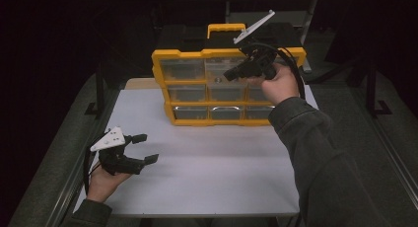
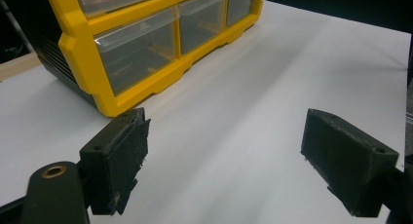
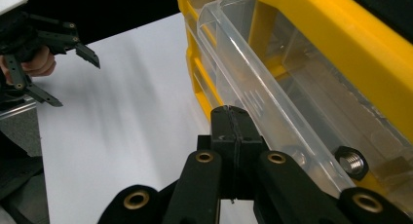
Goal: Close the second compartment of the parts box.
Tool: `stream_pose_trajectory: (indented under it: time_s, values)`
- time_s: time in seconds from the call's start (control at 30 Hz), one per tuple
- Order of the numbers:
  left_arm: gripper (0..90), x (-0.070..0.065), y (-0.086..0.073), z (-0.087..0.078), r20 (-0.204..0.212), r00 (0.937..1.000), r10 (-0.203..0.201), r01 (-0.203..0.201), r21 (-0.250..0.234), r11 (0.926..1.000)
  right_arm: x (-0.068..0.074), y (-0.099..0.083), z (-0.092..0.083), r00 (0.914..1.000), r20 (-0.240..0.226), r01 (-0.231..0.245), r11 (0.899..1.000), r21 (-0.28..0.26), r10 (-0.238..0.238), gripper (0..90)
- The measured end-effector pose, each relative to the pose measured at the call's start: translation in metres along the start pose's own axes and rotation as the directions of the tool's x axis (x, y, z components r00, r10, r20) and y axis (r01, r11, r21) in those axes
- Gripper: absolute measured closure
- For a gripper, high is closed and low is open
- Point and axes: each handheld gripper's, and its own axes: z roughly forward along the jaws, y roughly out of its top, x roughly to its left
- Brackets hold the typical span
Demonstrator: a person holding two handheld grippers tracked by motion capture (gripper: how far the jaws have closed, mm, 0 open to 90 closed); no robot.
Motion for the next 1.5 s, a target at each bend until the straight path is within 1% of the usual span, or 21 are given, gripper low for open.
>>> stream_pose_trajectory:
  time_s: [0.1, 0.17, 0.23, 0.3, 0.37, 0.43, 0.47, 0.53, 0.8, 0.93, 1.03, 1.17, 1.2, 1.33, 1.37, 1.43, 1.5]
  values:
    - [17.1, 0.0, 0.0, 0.0, 0.001, 1.0, 0.001, -0.001, 0.001, 1.0, -0.002, 0.002, 0.001, 0.9999, 0.005, 0.009, 1.0, 0.005, -0.009, 88.8]
    - [17.0, 0.0, 0.0, 0.0, 0.001, 1.0, 0.001, -0.001, 0.002, 1.0, -0.002, 0.003, 0.001, 1.0, 0.005, -0.001, 1.0, 0.009, 0.001, 88.8]
    - [17.0, 0.0, 0.0, 0.0, 0.001, 1.0, 0.003, -0.003, 0.004, 1.0, -0.004, 0.003, 0.002, 0.9999, 0.012, 0.009, 1.0, 0.009, -0.009, 88.8]
    - [17.0, 0.0, 0.0, 0.0, 0.001, 1.0, 0.003, -0.003, 0.002, 1.0, -0.004, 0.005, 0.002, 0.9999, 0.016, -0.003, 1.0, 0.011, 0.002, 88.8]
    - [17.1, 0.0, 0.0, 0.0, 0.0, 1.0, 0.001, -0.001, 0.001, 1.0, -0.006, 0.005, 0.001, 0.9998, 0.021, 0.002, 1.0, 0.012, -0.002, 88.8]
    - [17.0, 0.0, 0.0, 0.001, 0.0, 1.0, 0.0, 0.0, 0.001, 1.0, -0.007, 0.006, 0.001, 0.9996, 0.026, -0.006, 1.0, 0.012, 0.006, 88.8]
    - [17.0, 0.001, 0.0, 0.001, 0.001, 1.0, 0.0, 0.0, 0.003, 1.0, -0.009, 0.007, 0.001, 0.9995, 0.03, 0.0, 1.0, 0.01, 0.0, 88.8]
    - [17.1, 0.001, 0.0, 0.001, 0.0, 1.0, 0.001, -0.001, 0.003, 1.0, -0.011, 0.007, 0.001, 0.9994, 0.033, -0.012, 1.0, 0.012, 0.011, 88.8]
    - [17.0, 0.001, 0.0, 0.001, 0.003, 1.0, 0.004, -0.004, 0.004, 1.0, -0.016, 0.008, 0.005, 0.9987, 0.05, -0.012, 1.0, 0.014, 0.011, 88.8]
    - [17.0, 0.001, 0.0, 0.001, 0.003, 1.0, 0.003, -0.003, 0.003, 1.0, -0.017, 0.009, 0.006, 0.9978, 0.065, -0.016, 1.0, 0.015, 0.015, 88.8]
    - [17.0, 0.0, -0.001, 0.002, 0.004, 1.0, 0.001, -0.001, 0.005, 1.0, -0.017, 0.009, 0.007, 0.9969, 0.079, -0.006, 1.0, 0.013, 0.005, 88.8]
    - [17.0, 0.0, 0.0, 0.001, 0.004, 1.0, 0.0, 0.0, 0.01, 1.0, -0.019, 0.008, 0.009, 0.9949, 0.098, 0.025, 1.0, 0.004, -0.025, 88.8]
    - [17.0, 0.001, 0.0, 0.001, 0.004, 1.0, 0.006, -0.006, 0.007, 1.0, -0.019, 0.008, 0.01, 0.9946, 0.1, 0.025, 1.0, 0.005, -0.026, 88.8]
    - [17.0, 0.0, 0.0, 0.0, 0.002, 1.0, 0.001, -0.001, 0.008, 1.0, -0.018, 0.008, 0.01, 0.995, 0.098, 0.014, 1.0, 0.004, -0.014, 88.8]
    - [17.0, 0.0, 0.0, 0.0, 0.003, 1.0, 0.007, -0.007, 0.009, 0.9999, -0.018, 0.008, 0.01, 0.9952, 0.097, 0.012, 1.0, 0.004, -0.013, 88.8]
    - [17.1, -0.001, 0.0, 0.001, 0.006, 1.0, -0.004, 0.004, 0.009, 1.0, -0.018, 0.008, 0.01, 0.9951, 0.098, 0.011, 1.0, 0.004, -0.011, 88.8]
    - [17.0, -0.001, 0.001, 0.002, 0.007, 0.9999, 0.009, -0.009, 0.014, 0.9999, -0.017, 0.009, 0.01, 0.9947, 0.102, 0.011, 1.0, 0.005, -0.012, 88.8]
